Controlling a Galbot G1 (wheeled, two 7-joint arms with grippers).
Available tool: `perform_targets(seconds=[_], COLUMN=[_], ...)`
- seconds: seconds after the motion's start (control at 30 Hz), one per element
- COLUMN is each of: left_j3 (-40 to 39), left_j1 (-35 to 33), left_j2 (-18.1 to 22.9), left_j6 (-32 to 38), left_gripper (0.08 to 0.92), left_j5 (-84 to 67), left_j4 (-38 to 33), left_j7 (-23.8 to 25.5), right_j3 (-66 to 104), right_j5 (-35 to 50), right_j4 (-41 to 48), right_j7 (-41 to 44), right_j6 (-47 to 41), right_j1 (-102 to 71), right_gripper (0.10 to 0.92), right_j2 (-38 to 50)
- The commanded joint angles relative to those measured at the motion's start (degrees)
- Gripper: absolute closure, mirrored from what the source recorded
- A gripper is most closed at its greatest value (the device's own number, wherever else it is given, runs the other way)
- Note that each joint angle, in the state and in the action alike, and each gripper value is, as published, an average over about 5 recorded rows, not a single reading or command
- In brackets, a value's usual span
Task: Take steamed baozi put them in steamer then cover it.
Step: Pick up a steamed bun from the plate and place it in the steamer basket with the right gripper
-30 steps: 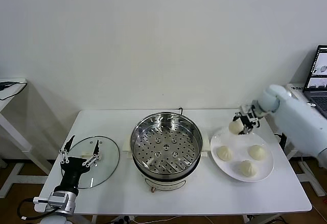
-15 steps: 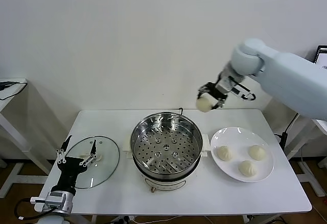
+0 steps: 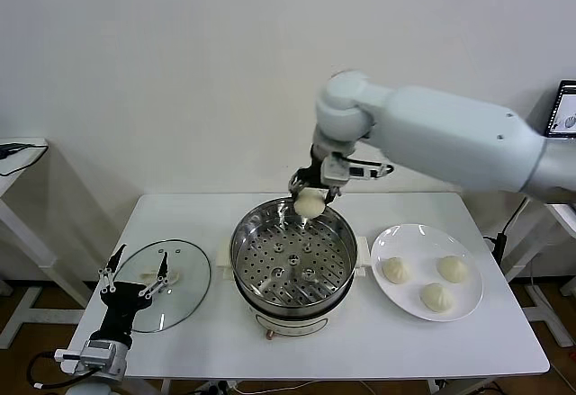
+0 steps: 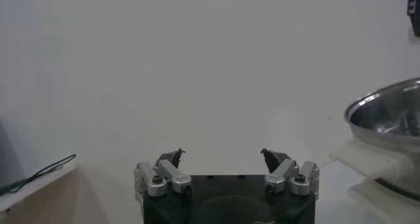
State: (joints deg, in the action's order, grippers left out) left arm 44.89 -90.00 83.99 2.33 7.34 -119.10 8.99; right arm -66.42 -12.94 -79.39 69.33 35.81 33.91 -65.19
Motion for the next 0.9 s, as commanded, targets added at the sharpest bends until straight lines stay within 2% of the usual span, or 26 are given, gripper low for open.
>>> perform_targets(seconds=[0.03, 0.23, 0.63, 0.73, 0.9], left_j3=[0.37, 0.78, 0.52, 0.22, 0.04], left_j1=[-0.08, -0.13, -0.11, -0.24, -0.43], left_j2=[-0.22, -0.33, -0.23, -0.10, 0.07], left_j6=[0.16, 0.41, 0.72, 0.76, 0.80], left_gripper=[0.177, 0.177, 0.177, 0.177, 0.177], left_j5=[0.03, 0.02, 0.23, 0.42, 0.65], left_j4=[0.29, 0.29, 0.44, 0.23, 0.21], left_j7=[0.30, 0.36, 0.18, 0.16, 0.12], right_j3=[-0.66, 2.94, 4.95, 5.33, 5.46], right_j5=[-4.55, -8.39, -10.08, -10.33, -9.54], right_j4=[3.40, 9.32, 11.15, 11.13, 10.72], right_j7=[-0.33, -0.71, -1.14, -1.34, -1.55], right_j6=[5.05, 6.70, 6.46, 6.13, 4.92], right_j1=[-4.70, -9.92, -13.15, -13.62, -13.76], right_gripper=[0.313, 0.313, 0.313, 0.292, 0.212], right_j2=[-5.42, -7.72, -7.19, -7.15, -6.81])
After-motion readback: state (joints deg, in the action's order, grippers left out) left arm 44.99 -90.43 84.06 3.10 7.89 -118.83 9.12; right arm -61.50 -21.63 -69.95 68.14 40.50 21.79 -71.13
